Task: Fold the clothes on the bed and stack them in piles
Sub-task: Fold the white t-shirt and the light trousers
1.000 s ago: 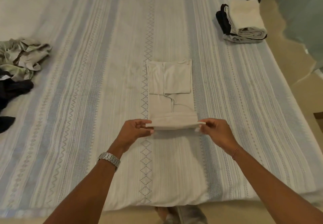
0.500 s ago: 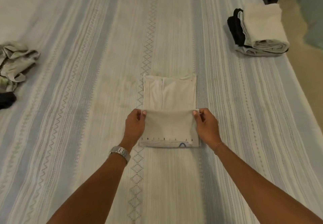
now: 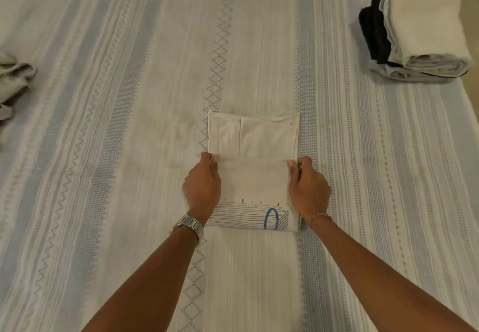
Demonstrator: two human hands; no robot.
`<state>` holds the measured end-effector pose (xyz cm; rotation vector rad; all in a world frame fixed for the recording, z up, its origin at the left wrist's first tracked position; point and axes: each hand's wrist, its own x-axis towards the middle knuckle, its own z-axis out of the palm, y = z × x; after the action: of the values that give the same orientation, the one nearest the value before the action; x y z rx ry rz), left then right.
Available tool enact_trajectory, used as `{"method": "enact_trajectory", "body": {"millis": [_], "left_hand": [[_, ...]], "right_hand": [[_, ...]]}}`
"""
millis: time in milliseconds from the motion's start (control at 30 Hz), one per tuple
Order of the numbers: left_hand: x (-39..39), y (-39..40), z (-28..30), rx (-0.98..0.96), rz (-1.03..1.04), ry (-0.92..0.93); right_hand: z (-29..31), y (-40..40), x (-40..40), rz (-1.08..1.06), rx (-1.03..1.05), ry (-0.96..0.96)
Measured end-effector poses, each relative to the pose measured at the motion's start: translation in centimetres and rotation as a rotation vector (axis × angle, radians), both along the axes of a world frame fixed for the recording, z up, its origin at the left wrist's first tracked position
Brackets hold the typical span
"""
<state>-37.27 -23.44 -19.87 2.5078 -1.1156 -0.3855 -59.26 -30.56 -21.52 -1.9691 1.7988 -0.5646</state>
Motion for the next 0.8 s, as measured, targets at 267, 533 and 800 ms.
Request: {"method": "enact_trajectory", "body": {"millis": [267,533,800], "left_hand": [[-0.3,0.6,-0.5,-0.031,-0.196,-0.318],[-0.9,2.5,-3.0,0.125,-0.769,-0.198],[-0.2,5.2,-2.3,0.1,-0.974,-0.235]], "right_hand": [[0.8,1.2,0.6,0.104,-0.232,-0.033],[-2.0,4.2,1.6,0.444,-0.008,0.325],[-0.6,6.4,-1.6,0.681,-0.044,0.336]]}}
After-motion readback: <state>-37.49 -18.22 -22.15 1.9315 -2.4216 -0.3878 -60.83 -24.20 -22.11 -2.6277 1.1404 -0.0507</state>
